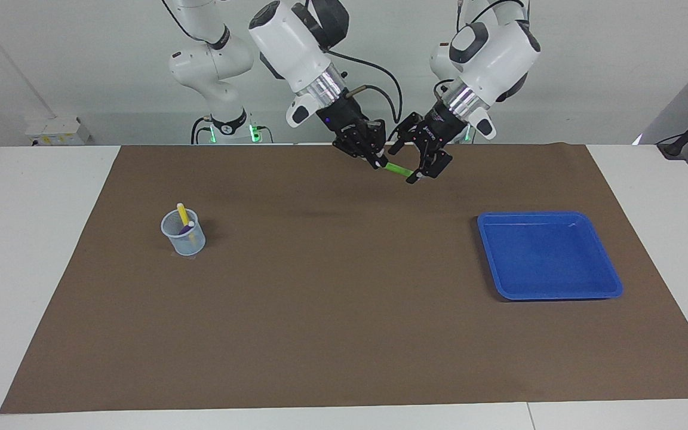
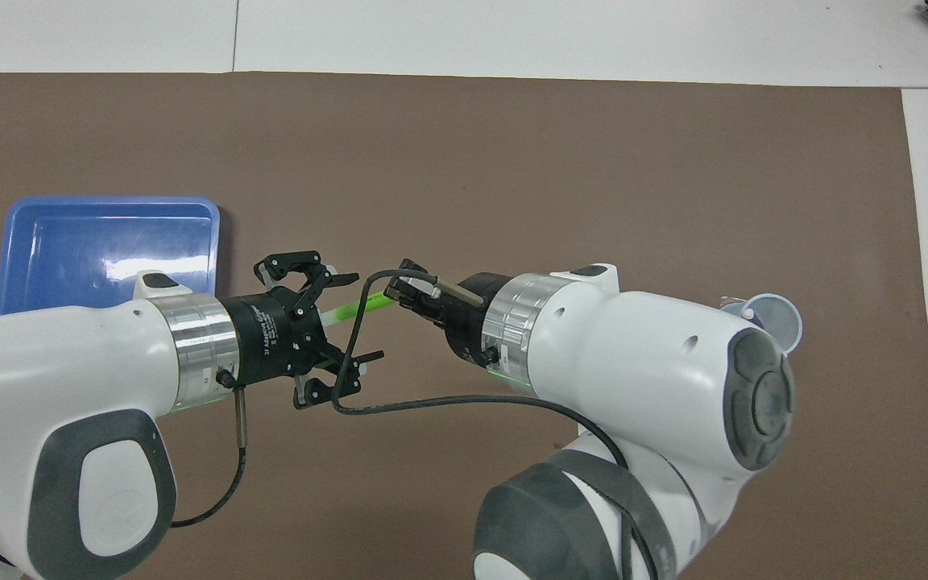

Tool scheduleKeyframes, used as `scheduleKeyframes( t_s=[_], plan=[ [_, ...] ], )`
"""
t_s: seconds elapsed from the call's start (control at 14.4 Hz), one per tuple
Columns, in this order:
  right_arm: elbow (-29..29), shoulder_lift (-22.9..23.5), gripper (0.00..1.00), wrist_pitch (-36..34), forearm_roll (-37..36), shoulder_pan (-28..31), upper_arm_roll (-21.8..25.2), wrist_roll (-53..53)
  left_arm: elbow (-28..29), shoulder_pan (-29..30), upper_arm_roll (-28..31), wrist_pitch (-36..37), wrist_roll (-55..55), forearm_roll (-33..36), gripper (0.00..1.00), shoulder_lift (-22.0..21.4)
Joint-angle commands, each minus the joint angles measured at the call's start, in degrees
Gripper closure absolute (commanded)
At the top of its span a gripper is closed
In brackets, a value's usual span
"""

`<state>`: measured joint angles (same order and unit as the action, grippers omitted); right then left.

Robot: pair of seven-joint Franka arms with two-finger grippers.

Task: Right arm passes pens to left for tray arrangement
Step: 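Close the left gripper on the green pen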

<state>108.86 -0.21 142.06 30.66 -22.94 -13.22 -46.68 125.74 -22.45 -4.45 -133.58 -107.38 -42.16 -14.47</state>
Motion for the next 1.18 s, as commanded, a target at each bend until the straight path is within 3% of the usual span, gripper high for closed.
scheduleKeyframes(
  t_s=[0.0, 0.14, 0.28, 0.35, 0.48, 0.83, 1.11],
  plan=[
    [1.62, -1.37, 1.0, 1.29, 1.77, 0.0, 0.04, 1.24, 2.14, -1.28, 0.49, -2.03, -0.82, -0.9, 0.09, -1.79],
    [1.35, -1.2, 1.0, 1.29, 1.77, 0.0, 0.04, 1.41, 2.14, -1.28, 0.49, -1.94, -0.91, -0.9, 0.15, -1.79],
    [1.35, -1.28, 1.0, 1.11, 1.77, 0.0, 0.04, 1.41, 2.14, -1.28, 0.49, -1.94, -0.82, -0.9, 0.36, -1.79],
    [1.35, -1.28, 1.0, 1.03, 1.77, 0.0, 0.04, 1.5, 2.14, -1.28, 0.49, -1.94, -0.73, -0.9, 0.43, -1.7],
    [1.44, -1.2, 1.0, 0.85, 1.77, 0.0, 0.04, 2.46, 2.05, -1.28, 0.49, -2.03, -0.91, -0.9, 0.43, -1.7],
    [1.35, -1.28, 1.0, 0.67, 1.77, 0.0, 0.04, 2.56, 2.05, -1.19, 0.49, -2.03, -0.99, -0.9, 1.0, -1.7],
    [1.35, -1.2, 1.0, 0.67, 1.77, 0.0, 0.04, 2.56, 1.87, -1.1, 0.49, -1.86, -0.2, -0.9, 1.0, -1.61]
  ],
)
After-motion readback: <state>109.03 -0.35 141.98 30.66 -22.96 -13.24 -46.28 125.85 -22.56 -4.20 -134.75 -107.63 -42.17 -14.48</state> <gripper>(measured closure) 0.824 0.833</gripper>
